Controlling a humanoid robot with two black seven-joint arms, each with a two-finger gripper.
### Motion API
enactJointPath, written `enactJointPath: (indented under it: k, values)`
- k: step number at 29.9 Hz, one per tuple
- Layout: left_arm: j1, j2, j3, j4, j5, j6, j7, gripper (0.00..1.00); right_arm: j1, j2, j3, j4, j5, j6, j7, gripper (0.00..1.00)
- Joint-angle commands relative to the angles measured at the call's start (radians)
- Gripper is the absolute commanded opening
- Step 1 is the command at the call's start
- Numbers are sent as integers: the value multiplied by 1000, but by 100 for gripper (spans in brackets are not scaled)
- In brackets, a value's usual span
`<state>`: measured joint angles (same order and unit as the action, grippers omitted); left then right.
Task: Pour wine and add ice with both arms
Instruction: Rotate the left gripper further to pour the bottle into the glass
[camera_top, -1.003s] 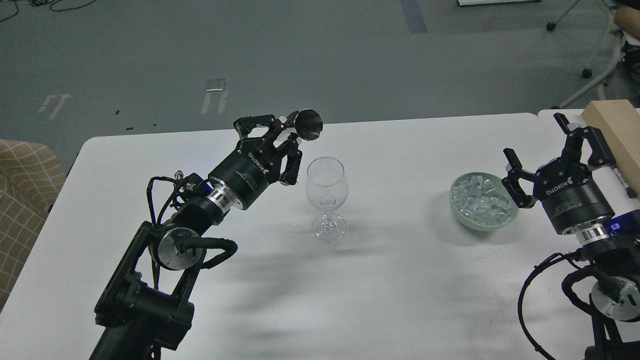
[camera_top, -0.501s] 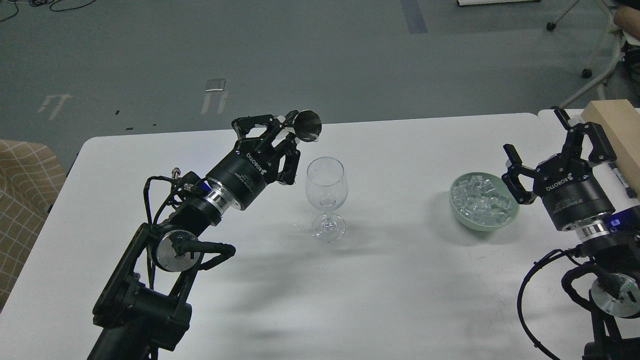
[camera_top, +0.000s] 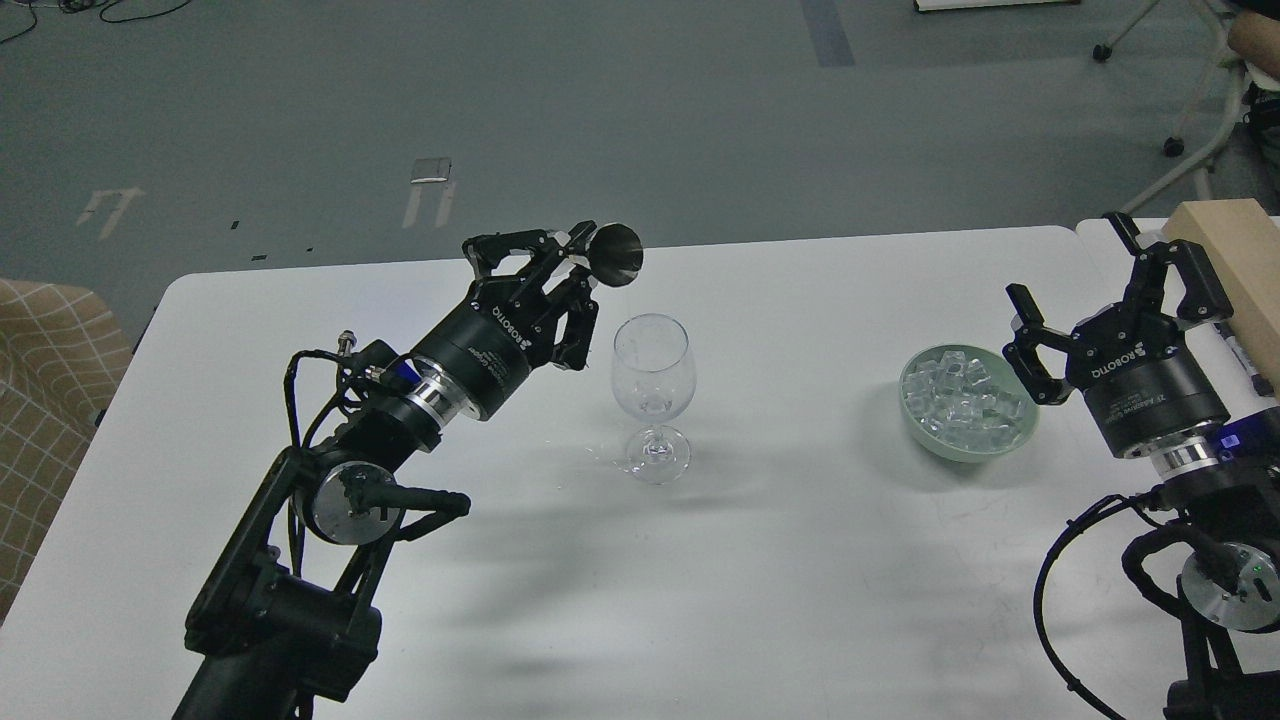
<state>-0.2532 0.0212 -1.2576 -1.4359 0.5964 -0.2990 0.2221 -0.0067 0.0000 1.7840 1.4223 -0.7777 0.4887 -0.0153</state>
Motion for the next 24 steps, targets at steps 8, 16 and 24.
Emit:
enactJointPath:
  k: [8,16,24]
  values:
    - [2,-1,1,2,71,0,-29,12,1,0,0,1,0,0,0,100]
    - [2,-3,1,2,97,0,-52,12,1,0,0,1,1,0,0,100]
    - [2,2,1,2,120,-2,-56,12,1,0,0,1,0,0,0,100]
